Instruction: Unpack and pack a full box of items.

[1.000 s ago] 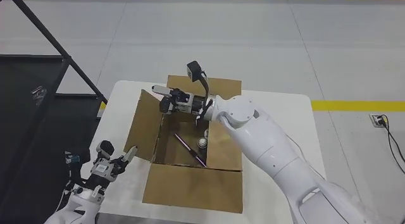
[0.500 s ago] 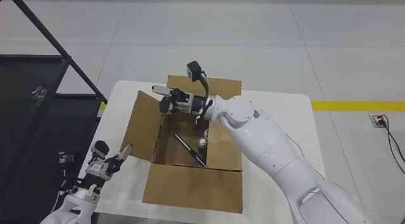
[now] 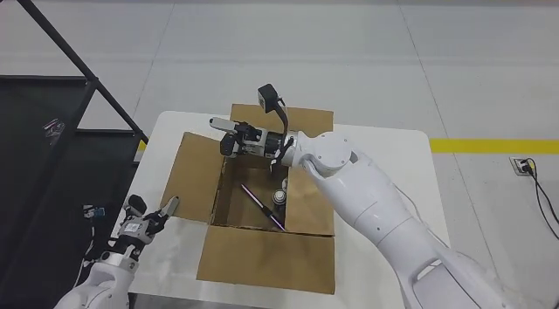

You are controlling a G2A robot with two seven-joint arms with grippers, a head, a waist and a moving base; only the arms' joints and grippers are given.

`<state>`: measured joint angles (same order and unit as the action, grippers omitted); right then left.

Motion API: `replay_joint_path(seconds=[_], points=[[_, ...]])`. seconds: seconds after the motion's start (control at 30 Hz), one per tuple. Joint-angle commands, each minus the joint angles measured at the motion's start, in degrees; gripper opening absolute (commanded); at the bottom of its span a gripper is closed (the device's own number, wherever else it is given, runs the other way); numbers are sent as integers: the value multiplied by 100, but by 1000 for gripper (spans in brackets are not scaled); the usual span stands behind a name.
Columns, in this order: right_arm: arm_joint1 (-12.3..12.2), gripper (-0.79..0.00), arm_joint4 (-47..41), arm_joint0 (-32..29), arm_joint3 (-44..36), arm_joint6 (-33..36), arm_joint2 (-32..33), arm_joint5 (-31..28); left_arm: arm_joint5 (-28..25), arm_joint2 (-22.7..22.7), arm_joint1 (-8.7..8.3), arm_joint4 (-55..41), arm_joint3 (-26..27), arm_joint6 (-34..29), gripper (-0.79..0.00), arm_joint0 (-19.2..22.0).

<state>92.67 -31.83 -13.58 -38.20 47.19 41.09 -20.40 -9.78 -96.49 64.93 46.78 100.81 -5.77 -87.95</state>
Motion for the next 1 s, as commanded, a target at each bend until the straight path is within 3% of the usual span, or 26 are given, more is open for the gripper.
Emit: replay_joint_path(seconds=[0.0,0.4,0.97], points=[[0,0,0,0,0,0,0,0,56,30,5,63,-70,13,0,37],[0,0,0,0,0,0,0,0,327,203,37,229,-526,-115,0,291],[0,0,0,0,0,0,0,0,377,275,52,580,-580,-202,0,276]])
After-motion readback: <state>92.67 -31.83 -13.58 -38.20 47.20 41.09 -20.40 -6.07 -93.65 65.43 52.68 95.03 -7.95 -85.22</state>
